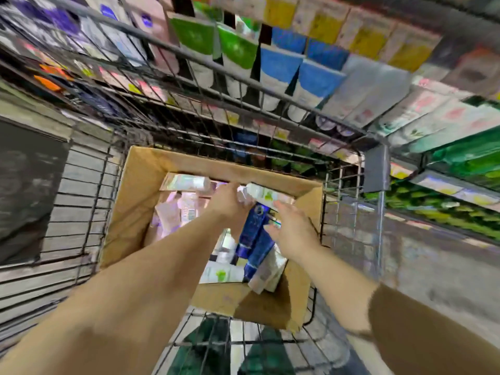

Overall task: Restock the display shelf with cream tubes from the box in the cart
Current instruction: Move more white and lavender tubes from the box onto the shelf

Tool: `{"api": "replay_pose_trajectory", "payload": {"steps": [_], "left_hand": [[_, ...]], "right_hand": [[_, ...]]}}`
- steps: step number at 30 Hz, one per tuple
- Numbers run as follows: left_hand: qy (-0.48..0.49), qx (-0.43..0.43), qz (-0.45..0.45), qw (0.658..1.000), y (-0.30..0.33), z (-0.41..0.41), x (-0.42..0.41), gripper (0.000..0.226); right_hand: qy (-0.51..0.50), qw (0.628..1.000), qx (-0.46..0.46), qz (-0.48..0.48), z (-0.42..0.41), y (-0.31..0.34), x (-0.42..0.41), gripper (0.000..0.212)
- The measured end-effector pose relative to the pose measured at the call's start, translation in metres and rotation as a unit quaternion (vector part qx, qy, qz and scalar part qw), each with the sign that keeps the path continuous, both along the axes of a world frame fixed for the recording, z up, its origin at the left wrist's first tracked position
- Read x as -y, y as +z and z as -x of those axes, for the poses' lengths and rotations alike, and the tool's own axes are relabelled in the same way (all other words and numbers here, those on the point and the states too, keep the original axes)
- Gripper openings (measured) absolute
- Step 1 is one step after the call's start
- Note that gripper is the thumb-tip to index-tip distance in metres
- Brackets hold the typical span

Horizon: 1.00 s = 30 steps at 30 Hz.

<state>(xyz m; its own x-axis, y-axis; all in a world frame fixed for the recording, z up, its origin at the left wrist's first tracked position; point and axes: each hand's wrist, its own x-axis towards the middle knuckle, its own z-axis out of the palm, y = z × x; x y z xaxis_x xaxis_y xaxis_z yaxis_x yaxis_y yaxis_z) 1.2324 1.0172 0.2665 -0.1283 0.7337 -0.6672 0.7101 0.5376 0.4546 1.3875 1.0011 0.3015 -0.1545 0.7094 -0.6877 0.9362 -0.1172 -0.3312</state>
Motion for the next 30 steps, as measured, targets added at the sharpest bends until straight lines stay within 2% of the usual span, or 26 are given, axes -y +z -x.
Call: {"api": "replay_pose_trajectory", "payload": {"steps": [5,7,9,13,15,17,19,21,23,24,27,30], "left_hand": [[0.150,0.085,0.038,0.984,-0.025,-0.018,-0.016,0.043],[0.215,0.121,0.036,0.968,-0.033,-0.019,-0.018,0.031],[0.269,0.175,0.042,0.946,-0.033,-0.017,-0.014,0.030],[0.286,0.266,0.107,0.914,-0.021,0.002,0.008,0.028],[0.295,0.330,0.144,0.885,-0.010,0.012,0.020,0.020],[0.296,0.373,0.166,0.864,-0.003,0.020,0.032,0.017],[0.283,0.379,0.164,0.866,0.001,0.025,0.043,0.025],[0.258,0.385,0.168,0.870,0.004,0.027,0.052,0.037],[0.224,0.375,0.182,0.881,0.004,0.032,0.060,0.038],[0.209,0.349,0.179,0.896,0.002,0.034,0.063,0.033],[0.220,0.171,0.110,0.954,-0.017,0.040,0.074,0.022],[0.195,0.040,0.055,0.978,-0.024,0.038,0.078,0.017]], "right_hand": [[-0.040,0.999,0.003,0.024,0.003,-0.023,0.011,0.059],[-0.071,0.997,-0.001,0.035,0.002,-0.029,0.015,0.055],[-0.127,0.991,-0.011,0.050,0.001,-0.031,0.017,0.053],[-0.242,0.964,-0.060,0.088,0.004,-0.025,0.018,0.047],[-0.313,0.935,-0.114,0.122,0.008,-0.021,0.018,0.047],[-0.402,0.879,-0.187,0.177,0.015,-0.020,0.017,0.045],[-0.451,0.824,-0.259,0.223,0.019,-0.019,0.017,0.042],[-0.466,0.798,-0.298,0.239,0.021,-0.017,0.015,0.040],[-0.468,0.795,-0.313,0.225,0.020,-0.020,0.015,0.028],[-0.462,0.814,-0.291,0.200,0.018,-0.022,0.015,0.022],[-0.398,0.897,-0.163,0.098,0.007,-0.032,0.015,0.028],[-0.387,0.907,-0.151,0.073,0.000,-0.037,0.017,0.017]]}}
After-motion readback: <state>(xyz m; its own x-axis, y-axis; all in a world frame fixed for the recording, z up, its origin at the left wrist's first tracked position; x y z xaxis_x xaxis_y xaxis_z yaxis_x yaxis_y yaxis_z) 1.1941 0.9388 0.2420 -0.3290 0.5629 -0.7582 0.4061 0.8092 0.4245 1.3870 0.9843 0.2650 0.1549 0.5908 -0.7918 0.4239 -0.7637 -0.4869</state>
